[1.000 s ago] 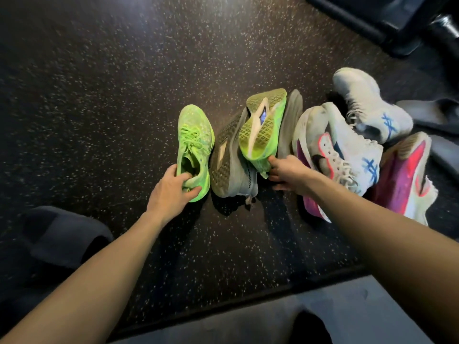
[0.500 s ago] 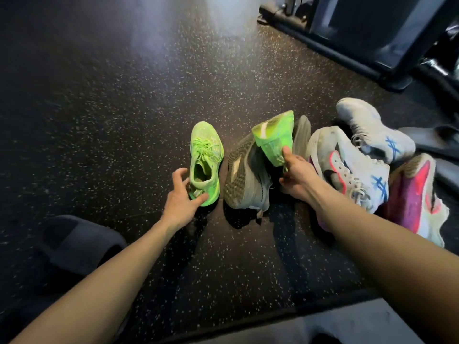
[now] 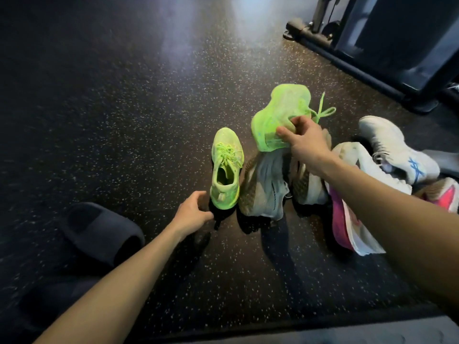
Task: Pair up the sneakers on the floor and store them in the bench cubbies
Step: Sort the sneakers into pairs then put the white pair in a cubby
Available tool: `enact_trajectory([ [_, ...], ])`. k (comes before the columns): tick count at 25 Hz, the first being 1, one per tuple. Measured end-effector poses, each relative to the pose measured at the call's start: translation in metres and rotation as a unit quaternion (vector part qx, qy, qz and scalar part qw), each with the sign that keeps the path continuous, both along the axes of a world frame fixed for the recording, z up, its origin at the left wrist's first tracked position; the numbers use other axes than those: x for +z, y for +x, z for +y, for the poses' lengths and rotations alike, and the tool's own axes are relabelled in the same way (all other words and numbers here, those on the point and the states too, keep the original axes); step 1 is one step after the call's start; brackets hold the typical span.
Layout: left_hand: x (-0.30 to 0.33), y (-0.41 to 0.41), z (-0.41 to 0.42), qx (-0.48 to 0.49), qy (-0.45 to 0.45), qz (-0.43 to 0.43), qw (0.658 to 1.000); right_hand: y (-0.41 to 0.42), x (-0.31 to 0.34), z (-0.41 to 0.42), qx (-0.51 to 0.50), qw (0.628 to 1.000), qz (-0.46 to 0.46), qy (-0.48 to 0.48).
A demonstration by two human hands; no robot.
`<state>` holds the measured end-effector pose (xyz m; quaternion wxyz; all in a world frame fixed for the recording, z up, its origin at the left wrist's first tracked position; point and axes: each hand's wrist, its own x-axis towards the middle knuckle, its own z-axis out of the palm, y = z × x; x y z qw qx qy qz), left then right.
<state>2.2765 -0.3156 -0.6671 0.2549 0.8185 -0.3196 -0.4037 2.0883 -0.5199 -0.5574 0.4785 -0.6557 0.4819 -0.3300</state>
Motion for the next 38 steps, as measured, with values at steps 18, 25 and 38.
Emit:
enact_trajectory([
  [18, -0.04, 0.038, 0.123, -0.004, 0.1, -0.084, 0.991, 0.17, -0.05, 0.131, 0.335, 0.806, 0.369, -0.319],
  [25, -0.047, 0.038, 0.115, -0.005, 0.119, -0.104, 0.987, 0.161, -0.08, 0.133, 0.331, 0.799, 0.409, -0.291],
  [38, 0.04, 0.067, 0.027, -0.072, -0.004, -0.237, 0.969, 0.127, -0.046, 0.094, 0.225, 0.849, 0.399, -0.263],
])
